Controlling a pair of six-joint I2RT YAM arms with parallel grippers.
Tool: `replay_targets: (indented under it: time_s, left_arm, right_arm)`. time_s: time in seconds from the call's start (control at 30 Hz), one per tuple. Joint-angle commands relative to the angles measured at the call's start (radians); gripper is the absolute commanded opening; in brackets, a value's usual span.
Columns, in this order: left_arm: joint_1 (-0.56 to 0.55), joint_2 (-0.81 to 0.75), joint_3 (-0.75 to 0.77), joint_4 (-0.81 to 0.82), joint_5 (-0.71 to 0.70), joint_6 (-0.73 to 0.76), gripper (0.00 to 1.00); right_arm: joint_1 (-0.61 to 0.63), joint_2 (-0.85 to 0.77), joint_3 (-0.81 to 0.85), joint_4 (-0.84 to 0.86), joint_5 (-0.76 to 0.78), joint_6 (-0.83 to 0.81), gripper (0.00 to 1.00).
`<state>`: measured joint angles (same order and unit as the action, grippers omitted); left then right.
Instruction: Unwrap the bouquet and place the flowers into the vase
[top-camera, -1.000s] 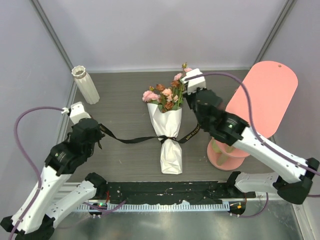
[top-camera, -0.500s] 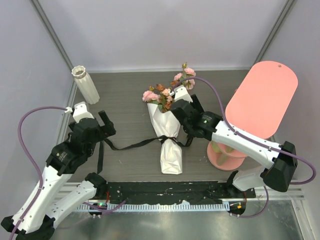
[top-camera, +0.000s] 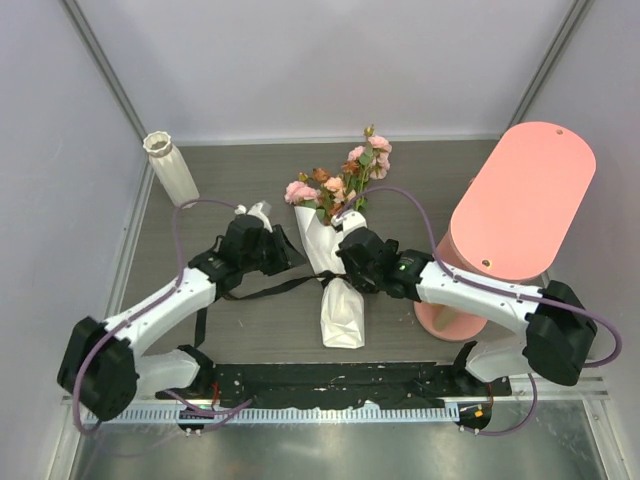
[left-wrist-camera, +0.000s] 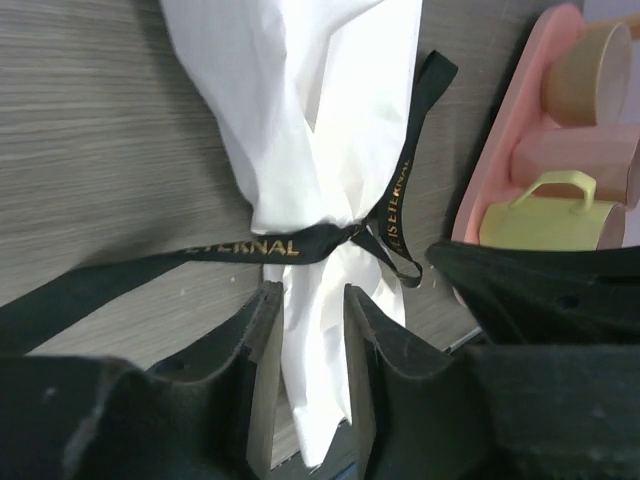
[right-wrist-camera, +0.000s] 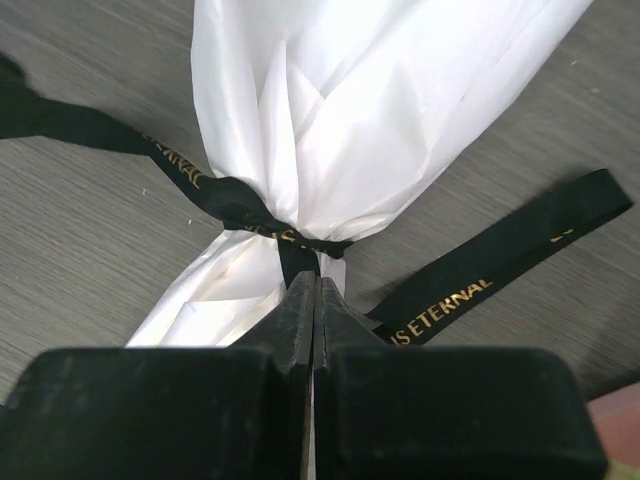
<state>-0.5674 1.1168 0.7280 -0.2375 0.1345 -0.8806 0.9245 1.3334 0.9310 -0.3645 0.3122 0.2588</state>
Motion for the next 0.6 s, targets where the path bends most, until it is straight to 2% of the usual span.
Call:
replay_targets:
  time_s: [0.0,0.13,0.33,0.47,0.57]
  left_arm:
    - [0.0,0.174,0.045,0.317,0.184,-0.05,0.32]
    - [-0.002,0.339,0.09,0.389,0.231,-0.067,0.21]
    - [-0.002,0.474,0.105,0.492,0.228,-0.109,0.15]
    - [-0.002,0.563,0.125,0.492,0.208,-0.104,0.1]
    - [-0.002,0.571,0.126,0.486,0.183,-0.09,0.09]
  right_arm:
    - [-0.012,0.024,-0.037,0.183,-0.094,0.019,0.01]
    - [-0.016,0.059,-0.061,0.216,-0.119,0.019,0.01]
    - [-0.016,0.061,-0.132,0.255,-0.176,0.048,0.01]
    - [-0.016,0.053,-0.207,0.291,-0.191,0.086,0.01]
    - [-0.018,0.056,-0.244,0.311,-0.205,0.112,0.01]
